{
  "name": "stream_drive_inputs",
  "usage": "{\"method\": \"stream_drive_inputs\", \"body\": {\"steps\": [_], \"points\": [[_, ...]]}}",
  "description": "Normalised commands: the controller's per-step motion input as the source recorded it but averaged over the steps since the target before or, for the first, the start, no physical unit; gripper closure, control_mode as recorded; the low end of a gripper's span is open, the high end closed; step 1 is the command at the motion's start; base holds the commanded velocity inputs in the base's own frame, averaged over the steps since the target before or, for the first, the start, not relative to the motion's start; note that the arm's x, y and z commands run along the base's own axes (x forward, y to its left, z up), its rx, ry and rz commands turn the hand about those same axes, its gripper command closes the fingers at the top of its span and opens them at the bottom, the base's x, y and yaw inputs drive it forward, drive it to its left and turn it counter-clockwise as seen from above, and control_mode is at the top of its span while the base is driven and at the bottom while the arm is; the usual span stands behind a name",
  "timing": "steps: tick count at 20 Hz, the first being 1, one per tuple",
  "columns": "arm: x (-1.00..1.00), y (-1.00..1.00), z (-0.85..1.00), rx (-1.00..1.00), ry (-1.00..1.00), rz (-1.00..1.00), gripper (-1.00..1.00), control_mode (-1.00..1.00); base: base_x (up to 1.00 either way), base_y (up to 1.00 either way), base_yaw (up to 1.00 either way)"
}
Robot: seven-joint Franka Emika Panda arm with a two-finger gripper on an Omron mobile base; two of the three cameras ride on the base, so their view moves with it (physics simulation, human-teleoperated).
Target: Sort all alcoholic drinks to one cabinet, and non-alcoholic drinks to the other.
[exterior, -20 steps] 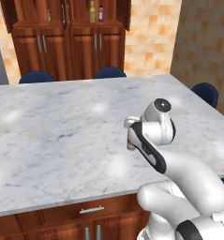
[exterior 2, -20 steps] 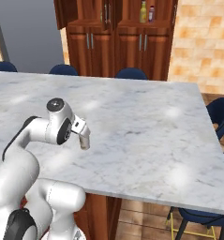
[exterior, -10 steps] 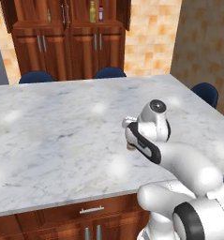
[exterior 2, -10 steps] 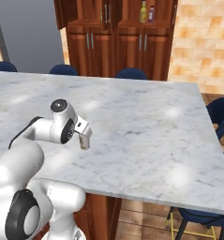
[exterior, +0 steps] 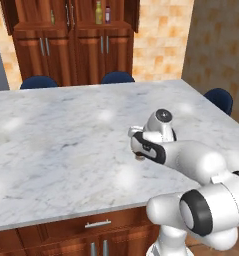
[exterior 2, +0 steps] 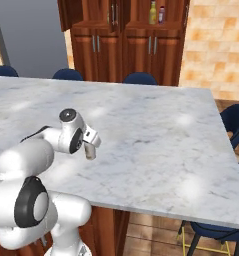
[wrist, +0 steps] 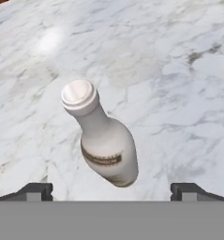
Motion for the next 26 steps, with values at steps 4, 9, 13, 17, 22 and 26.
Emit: {"method": "stream_drive_inputs", "body": {"steps": [4, 9, 13, 17, 22, 26], "points": [[0.21, 0.0, -0.16, 0.0, 0.0, 0.0, -1.0, -1.0, 0.0, 0.0, 0.0], [0.17, 0.0, -0.12, 0.0, 0.0, 0.0, -1.0, -1.0, 0.0, 0.0, 0.0], [0.17, 0.0, -0.11, 0.0, 0.0, 0.0, -1.0, -1.0, 0.0, 0.0, 0.0], [0.13, -0.01, -0.06, 0.0, 0.0, 0.0, -1.0, -1.0, 0.0, 0.0, 0.0], [0.07, -0.02, -0.04, 0.0, 0.0, 0.0, -1.0, -1.0, 0.0, 0.0, 0.0], [0.04, -0.01, -0.09, 0.0, 0.0, 0.0, -1.0, -1.0, 0.0, 0.0, 0.0]]}}
